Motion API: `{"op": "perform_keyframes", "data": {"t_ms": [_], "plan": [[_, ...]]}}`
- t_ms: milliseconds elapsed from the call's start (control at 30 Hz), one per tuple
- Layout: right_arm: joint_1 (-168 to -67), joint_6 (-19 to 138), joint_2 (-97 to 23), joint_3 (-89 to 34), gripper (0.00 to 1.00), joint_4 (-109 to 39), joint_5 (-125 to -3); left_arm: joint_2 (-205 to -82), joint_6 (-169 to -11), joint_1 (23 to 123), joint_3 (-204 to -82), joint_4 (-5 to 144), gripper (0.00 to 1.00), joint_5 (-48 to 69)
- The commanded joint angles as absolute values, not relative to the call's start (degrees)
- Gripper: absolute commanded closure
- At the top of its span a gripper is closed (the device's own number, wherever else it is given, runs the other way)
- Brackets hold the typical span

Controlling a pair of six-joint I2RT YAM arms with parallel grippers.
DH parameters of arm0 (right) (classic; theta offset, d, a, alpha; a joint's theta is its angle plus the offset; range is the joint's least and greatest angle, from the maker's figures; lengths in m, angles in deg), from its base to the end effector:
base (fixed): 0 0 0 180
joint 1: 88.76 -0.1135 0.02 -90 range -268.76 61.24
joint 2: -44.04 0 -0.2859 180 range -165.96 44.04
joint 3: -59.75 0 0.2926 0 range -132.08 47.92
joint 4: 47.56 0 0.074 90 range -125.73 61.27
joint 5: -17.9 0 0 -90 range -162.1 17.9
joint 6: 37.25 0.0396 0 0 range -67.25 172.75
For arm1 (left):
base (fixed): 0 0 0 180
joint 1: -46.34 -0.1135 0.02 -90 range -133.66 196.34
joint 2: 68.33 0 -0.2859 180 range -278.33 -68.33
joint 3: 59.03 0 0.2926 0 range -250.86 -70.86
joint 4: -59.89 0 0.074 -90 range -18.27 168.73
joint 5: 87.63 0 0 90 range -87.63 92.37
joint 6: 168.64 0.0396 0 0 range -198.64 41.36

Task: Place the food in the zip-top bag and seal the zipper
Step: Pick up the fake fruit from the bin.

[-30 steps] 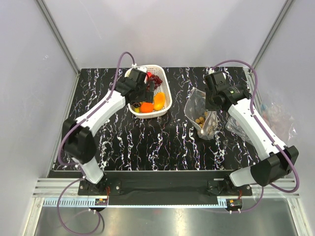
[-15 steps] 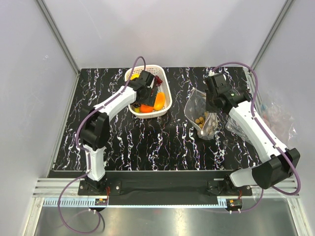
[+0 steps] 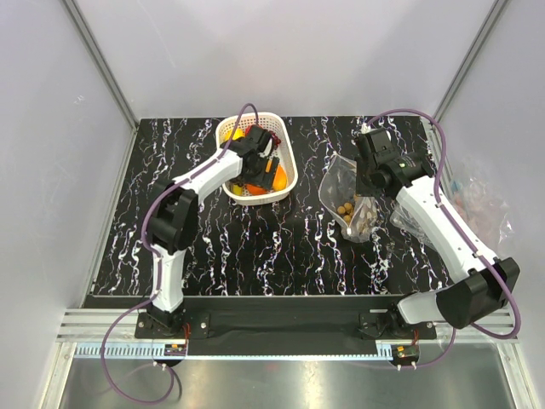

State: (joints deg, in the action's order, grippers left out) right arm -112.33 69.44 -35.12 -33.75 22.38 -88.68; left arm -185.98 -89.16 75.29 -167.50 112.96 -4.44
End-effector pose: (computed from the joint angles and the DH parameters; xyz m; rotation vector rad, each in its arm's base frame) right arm 0.2914 0.1148 0.3744 -0.0372 2.4842 -0.0751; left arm 0.4348 -0.2352 0.2198 0.3853 2.6178 -0.0725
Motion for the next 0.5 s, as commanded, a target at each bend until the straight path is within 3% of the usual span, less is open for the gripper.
{"op": "perform_keyframes", "data": {"t_ms": [0,200,467], "plan": [[-112.14,69.27,-32.78,-34.08,1.00,21.14,-87.84,-188.38,-88.83,75.08,-172.45,113.91,0.14,-2.82],[-112.22,69.71,-31.55,-33.64,1.00,21.84,-87.83,-186.29,-89.36,75.87,-171.59,113.74,0.05,-6.60],[-112.22,70.15,-31.90,-33.73,1.00,21.32,-87.13,-185.31,-87.78,77.10,-172.37,114.52,0.04,-5.89]]}}
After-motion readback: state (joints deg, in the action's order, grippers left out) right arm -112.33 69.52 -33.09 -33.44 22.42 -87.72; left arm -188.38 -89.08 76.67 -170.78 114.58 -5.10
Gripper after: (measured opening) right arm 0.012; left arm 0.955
